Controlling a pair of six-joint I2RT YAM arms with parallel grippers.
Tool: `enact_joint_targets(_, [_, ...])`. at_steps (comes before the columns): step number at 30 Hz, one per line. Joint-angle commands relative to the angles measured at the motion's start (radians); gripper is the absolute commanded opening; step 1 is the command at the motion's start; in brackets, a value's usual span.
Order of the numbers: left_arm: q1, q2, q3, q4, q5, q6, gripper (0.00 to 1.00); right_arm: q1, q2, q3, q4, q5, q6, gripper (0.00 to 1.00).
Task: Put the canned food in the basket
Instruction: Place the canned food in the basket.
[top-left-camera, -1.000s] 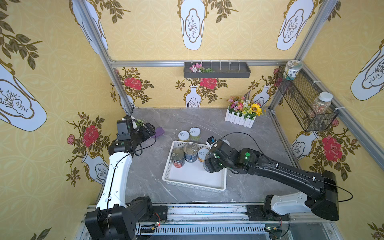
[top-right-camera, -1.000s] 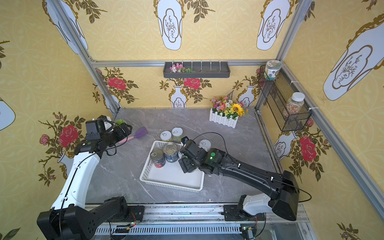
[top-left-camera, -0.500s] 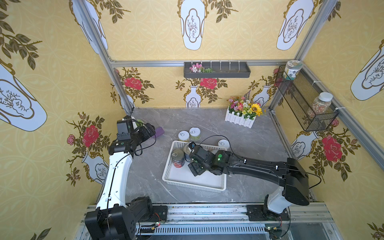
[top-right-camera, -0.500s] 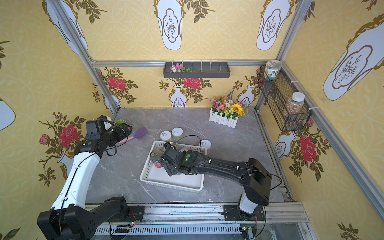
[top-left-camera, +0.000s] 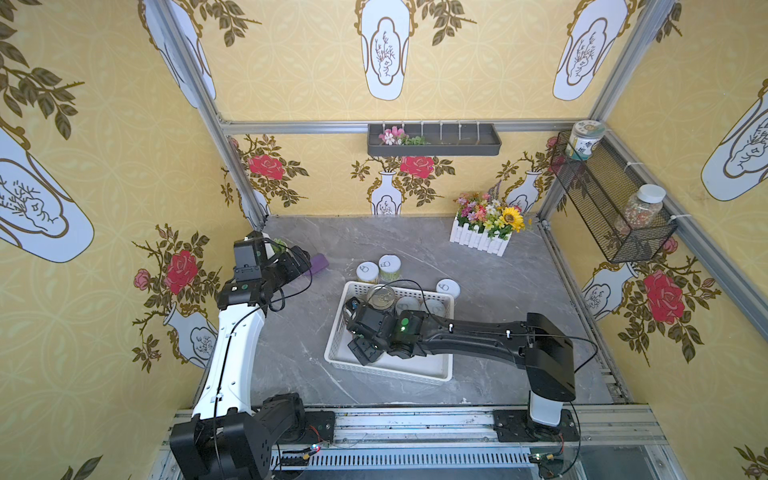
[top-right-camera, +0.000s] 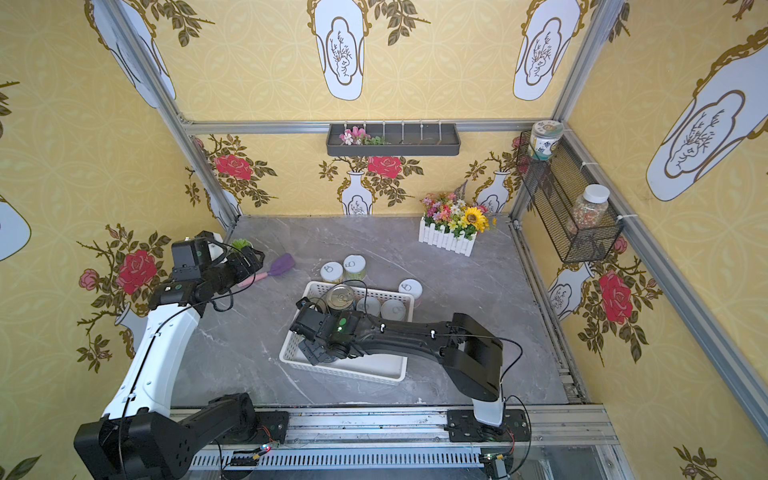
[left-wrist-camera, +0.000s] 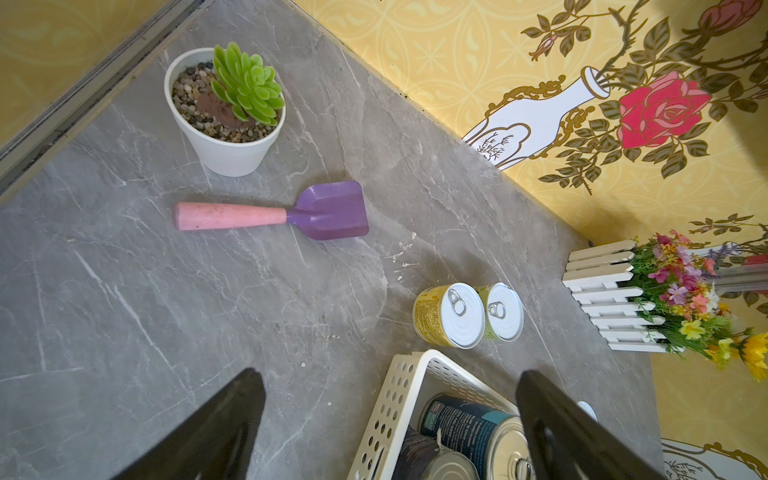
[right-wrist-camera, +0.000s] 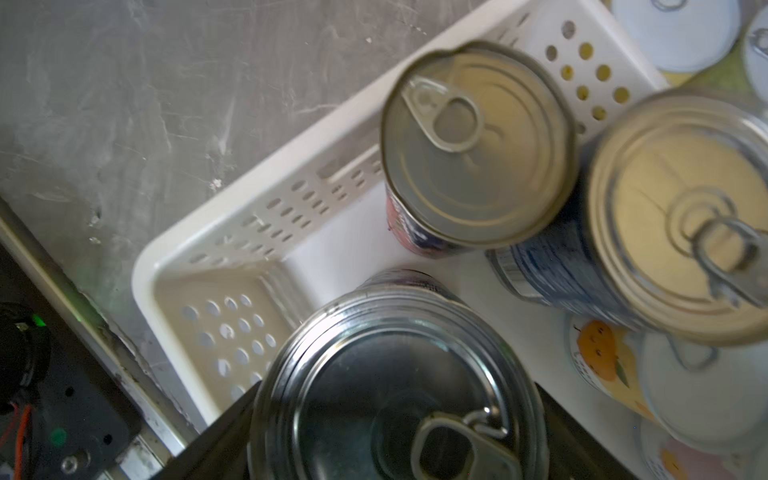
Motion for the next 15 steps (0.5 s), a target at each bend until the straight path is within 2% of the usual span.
enact_joint_targets(1, [0.001,-0.001,-0.005,0.008,0.015,0.008,1.00,0.011,0.062,0.087,0.048,0.046,0.001,0.78])
enact_joint_targets(10, [0.001,-0.001,-0.005,0.008,0.020,0.006,1.00,0.032,0.159,0.207,0.048,0.047,-0.013,0.79])
enact_joint_targets(15, [0.001,-0.001,-0.003,0.008,0.023,0.006,1.00,0.032,0.173,0.217,0.050,0.045,-0.014,0.86])
